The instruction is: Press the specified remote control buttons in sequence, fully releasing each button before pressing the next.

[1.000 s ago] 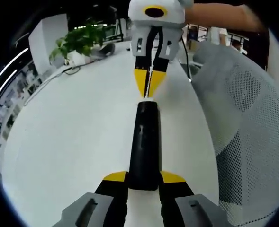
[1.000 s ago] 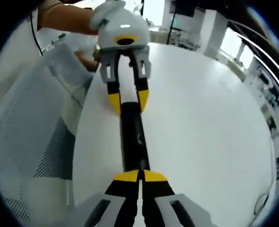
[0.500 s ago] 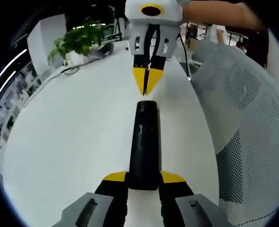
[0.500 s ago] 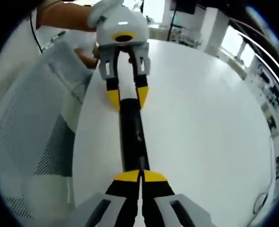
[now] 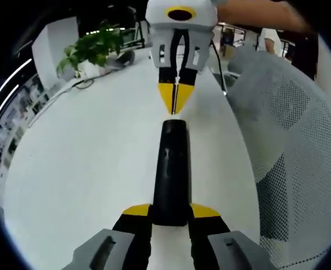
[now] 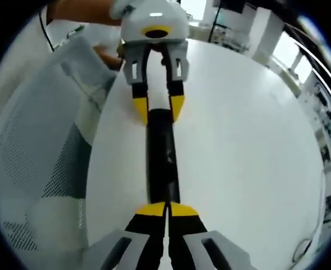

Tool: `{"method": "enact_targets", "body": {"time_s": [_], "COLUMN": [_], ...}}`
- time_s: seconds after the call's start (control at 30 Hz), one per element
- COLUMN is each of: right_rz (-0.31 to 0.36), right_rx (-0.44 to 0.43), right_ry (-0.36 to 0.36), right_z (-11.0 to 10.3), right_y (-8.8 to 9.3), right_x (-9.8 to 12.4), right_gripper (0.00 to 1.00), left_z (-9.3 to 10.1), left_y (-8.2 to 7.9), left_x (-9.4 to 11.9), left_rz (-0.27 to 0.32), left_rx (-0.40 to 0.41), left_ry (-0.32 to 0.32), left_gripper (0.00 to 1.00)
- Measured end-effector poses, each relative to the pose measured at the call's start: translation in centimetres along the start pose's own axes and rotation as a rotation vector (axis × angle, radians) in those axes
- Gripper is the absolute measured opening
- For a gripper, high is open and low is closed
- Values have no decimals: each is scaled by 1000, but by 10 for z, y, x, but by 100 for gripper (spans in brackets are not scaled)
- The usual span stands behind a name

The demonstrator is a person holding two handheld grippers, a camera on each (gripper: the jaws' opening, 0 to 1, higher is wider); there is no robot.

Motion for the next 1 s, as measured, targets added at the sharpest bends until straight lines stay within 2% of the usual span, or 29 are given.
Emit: {"method": "enact_targets", "body": {"time_s": [0.13,1.0], "right_rz": [-24,-65], "right_rx": [15,53], "right_ry": [-17,-33], "right_z": [-1,2], "right_y": [0,-1], "right_x": [-3,-12], "right_gripper": [0,0], "left_z": [0,-1], "left_y": [0,0], "left_x": [0,0], "left_rz": [0,-4], "left_rx": [-1,2], "left_ry": [-3,-4], "left_gripper": [25,25]}}
Point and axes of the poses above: the point that each gripper's makers call its tool centre point, and the gripper's own axes: x roughly backward along the fingers, z roughly to its right, y roughly out of its underside, the point moved 2 cm from there along x, roughly backward along the fingers, and after that the axes turned 9 degrees about -y, right-handed, at the moved point
